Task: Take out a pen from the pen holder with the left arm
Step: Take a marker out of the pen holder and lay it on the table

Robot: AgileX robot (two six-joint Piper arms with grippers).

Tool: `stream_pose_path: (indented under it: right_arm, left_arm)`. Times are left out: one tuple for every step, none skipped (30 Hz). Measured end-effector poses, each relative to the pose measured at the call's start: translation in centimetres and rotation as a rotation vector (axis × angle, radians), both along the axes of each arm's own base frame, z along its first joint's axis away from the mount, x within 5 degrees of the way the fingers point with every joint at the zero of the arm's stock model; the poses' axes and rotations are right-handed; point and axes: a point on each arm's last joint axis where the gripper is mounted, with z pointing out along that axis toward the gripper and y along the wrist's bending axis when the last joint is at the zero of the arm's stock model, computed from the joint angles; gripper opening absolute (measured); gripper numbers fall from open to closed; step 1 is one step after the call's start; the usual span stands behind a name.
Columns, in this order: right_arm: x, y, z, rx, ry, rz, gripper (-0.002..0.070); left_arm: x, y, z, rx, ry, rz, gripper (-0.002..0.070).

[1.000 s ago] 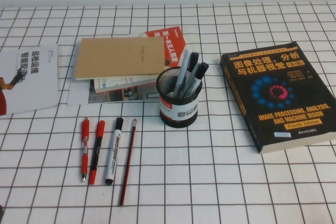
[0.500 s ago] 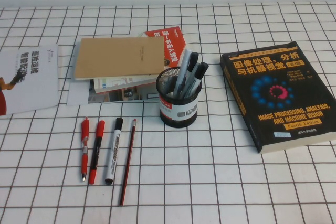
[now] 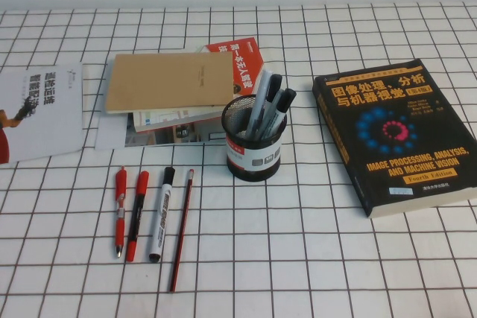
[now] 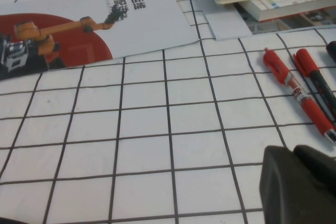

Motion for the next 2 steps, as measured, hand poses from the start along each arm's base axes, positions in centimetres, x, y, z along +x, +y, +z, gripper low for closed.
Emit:
stream_pose_path:
  right_arm:
    - [0.0, 0.0, 0.0, 0.0, 0.0, 0.0, -0.0016]
    - [0.0, 0.0, 0.0, 0.0, 0.0, 0.0, -0.0016]
  left_arm:
    - [0.0, 0.0, 0.0, 0.0, 0.0, 0.0, -0.0002]
    - [0.0, 0.0, 0.0, 0.002, 0.0, -0.001, -0.0002]
